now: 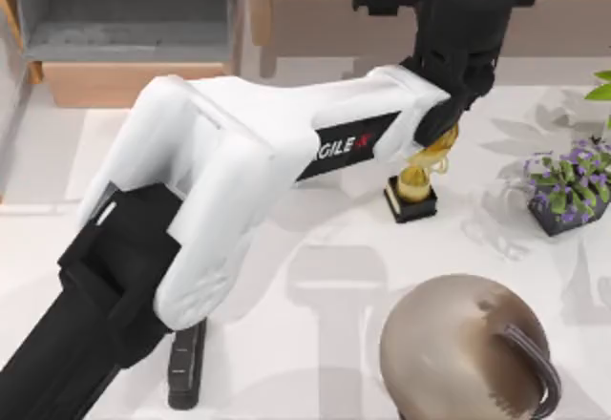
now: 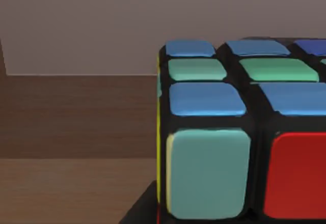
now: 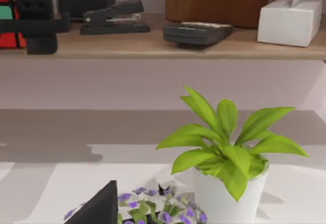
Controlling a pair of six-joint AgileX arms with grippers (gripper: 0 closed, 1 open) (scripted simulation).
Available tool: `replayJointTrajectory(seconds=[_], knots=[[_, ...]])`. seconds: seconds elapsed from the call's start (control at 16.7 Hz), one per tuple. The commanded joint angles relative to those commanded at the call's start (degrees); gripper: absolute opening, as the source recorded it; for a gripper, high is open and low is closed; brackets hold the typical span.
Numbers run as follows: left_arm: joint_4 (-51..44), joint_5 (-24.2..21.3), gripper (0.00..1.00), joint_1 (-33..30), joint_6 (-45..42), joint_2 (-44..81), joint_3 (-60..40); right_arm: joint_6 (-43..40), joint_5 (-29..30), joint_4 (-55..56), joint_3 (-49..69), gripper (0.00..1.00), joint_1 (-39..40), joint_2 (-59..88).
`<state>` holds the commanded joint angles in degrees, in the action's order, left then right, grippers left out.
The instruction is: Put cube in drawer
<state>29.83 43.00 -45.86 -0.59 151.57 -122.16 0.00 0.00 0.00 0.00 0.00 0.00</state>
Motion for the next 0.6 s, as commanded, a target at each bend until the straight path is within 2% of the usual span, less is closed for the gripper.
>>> replayJointTrajectory(seconds=[0.3,0.6], knots=[[0.0,0.1,0.0,-0.3,-0.1,-0.3,0.2,0.0,0.0,0.0,0.0,1.0,0.0,0.0],[0.5,1.1,0.0,-1.3,-0.2,-4.8,5.3,0.0,0.0,0.0,0.0,1.0,0.0,0.0]])
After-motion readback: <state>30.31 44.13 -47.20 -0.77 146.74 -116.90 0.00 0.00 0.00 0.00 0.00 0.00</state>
